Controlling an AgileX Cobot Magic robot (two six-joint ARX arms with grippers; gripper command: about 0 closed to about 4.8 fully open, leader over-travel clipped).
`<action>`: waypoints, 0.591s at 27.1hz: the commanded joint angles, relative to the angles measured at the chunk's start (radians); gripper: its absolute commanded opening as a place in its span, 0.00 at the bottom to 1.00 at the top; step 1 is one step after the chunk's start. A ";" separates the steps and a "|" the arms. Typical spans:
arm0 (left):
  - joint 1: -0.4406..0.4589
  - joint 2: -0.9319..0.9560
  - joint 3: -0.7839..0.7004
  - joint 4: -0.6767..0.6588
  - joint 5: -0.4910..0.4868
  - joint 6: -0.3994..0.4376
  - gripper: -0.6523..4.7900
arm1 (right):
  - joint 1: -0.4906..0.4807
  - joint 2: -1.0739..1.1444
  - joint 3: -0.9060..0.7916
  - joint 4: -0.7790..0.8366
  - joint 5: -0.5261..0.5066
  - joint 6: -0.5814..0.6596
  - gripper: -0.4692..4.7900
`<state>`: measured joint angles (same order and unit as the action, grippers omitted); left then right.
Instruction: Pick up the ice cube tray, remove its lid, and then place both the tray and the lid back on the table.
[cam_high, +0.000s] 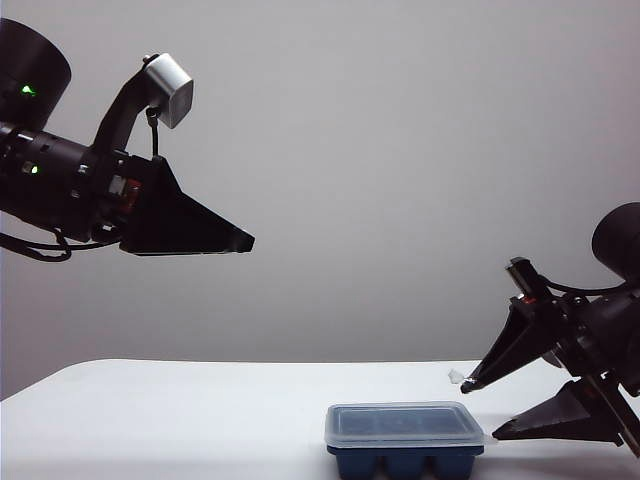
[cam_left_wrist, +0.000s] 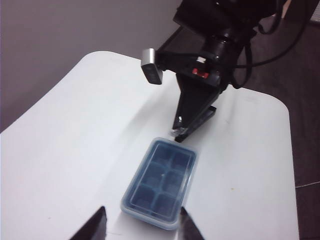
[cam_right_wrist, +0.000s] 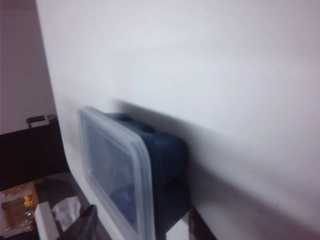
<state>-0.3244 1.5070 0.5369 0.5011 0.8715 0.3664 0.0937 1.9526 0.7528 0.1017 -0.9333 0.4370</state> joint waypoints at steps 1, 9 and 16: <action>-0.001 -0.003 0.002 0.030 0.003 0.000 0.46 | 0.002 -0.002 0.015 -0.010 -0.016 -0.002 0.51; -0.001 -0.003 0.003 0.039 -0.004 0.000 0.46 | 0.041 0.040 0.085 -0.085 -0.008 -0.006 0.51; -0.001 -0.002 0.002 0.038 -0.004 -0.001 0.46 | 0.075 0.101 0.113 -0.100 -0.010 -0.012 0.39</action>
<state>-0.3244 1.5070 0.5369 0.5289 0.8631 0.3664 0.1677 2.0521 0.8661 -0.0048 -0.9398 0.4335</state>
